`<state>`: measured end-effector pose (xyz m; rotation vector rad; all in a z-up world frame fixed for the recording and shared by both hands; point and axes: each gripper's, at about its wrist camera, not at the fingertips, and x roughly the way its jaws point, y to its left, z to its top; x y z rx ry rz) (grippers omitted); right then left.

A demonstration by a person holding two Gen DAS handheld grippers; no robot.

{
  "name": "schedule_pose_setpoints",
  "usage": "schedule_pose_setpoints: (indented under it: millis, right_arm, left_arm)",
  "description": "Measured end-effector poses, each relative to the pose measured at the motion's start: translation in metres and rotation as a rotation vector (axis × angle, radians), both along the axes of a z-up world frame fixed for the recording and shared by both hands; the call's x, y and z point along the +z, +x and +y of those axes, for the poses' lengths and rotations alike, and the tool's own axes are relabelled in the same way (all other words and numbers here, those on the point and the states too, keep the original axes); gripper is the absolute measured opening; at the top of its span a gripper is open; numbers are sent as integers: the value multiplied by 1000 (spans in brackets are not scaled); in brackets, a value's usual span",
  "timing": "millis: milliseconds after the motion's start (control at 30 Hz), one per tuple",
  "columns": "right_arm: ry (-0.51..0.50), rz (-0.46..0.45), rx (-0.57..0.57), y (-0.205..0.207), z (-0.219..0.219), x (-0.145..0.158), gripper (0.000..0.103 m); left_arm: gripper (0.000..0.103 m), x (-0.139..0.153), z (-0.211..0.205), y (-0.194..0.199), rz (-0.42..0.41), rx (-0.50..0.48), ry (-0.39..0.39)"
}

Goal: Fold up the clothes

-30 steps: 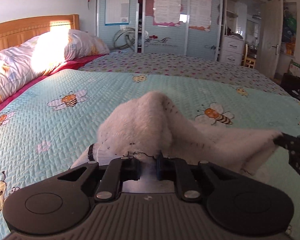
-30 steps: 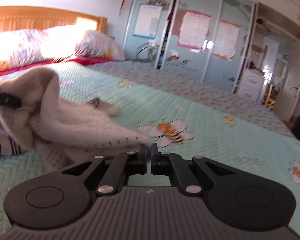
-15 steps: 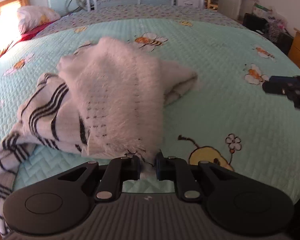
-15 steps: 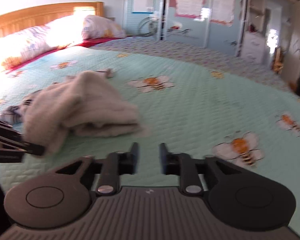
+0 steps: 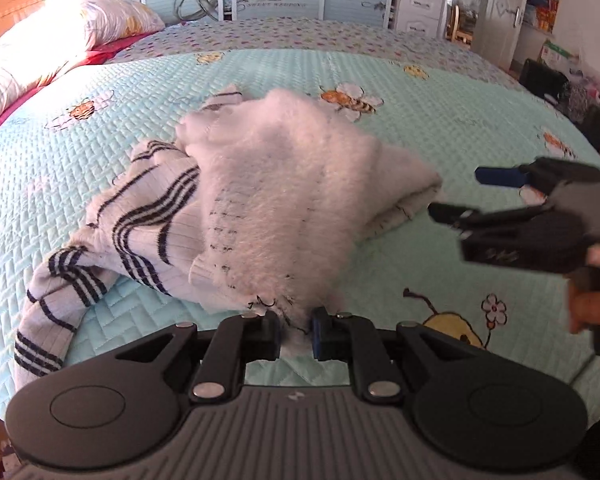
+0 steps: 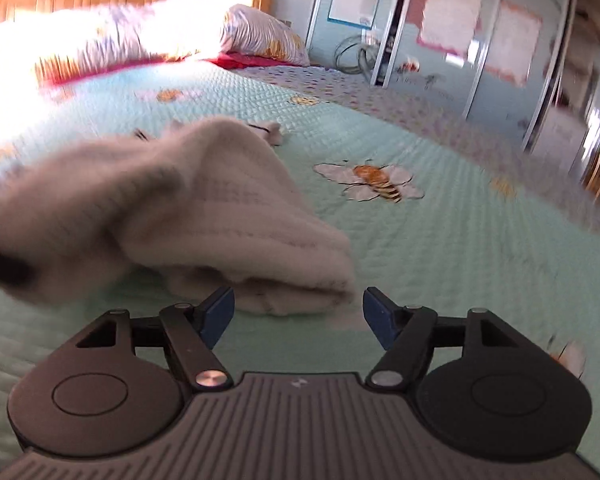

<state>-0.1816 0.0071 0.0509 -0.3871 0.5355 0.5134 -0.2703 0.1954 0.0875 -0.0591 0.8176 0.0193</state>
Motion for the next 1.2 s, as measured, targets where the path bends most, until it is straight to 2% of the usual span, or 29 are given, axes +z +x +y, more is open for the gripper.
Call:
schedule_pose_setpoints:
  millis: [200, 267, 333, 400, 500, 700, 733, 800, 833, 967, 1133, 1167, 1200]
  right_arm:
    - [-88, -97, 30, 47, 38, -21, 72]
    - [-67, -125, 52, 57, 48, -14, 66]
    - [-45, -150, 48, 65, 56, -3, 9]
    - [-17, -195, 18, 68, 58, 13, 8]
    - [65, -344, -82, 65, 37, 63, 8]
    - [136, -580, -292, 39, -49, 165, 8]
    - [133, -613, -334, 29, -67, 177, 8]
    - [129, -617, -392, 8, -97, 186, 8]
    - [148, -598, -409, -7, -115, 183, 8]
    - [95, -423, -375, -47, -147, 136, 8]
    - [115, 20, -376, -46, -168, 46, 9]
    - [153, 98, -390, -46, -173, 34, 10]
    - [190, 177, -404, -46, -178, 22, 15]
  left_arm:
    - [14, 16, 15, 8, -39, 60, -31]
    - [14, 22, 18, 13, -49, 79, -29]
    - [14, 27, 20, 18, -59, 97, -28]
    - [14, 32, 23, 24, -69, 115, -27]
    - [14, 50, 16, 34, -116, 115, 3]
    - [14, 106, -22, 62, -275, 48, 3]
    - [14, 112, -31, 67, -295, 31, 0]
    - [15, 113, -49, 74, -293, 1, -11]
    - [15, 109, -57, 75, -281, -13, -16]
    - [15, 72, -87, 70, -193, -45, -5]
    - [15, 18, -95, 60, -27, 11, 73]
    - [15, 13, -90, 55, -9, 16, 83]
    - [15, 12, -85, 50, 7, 18, 77]
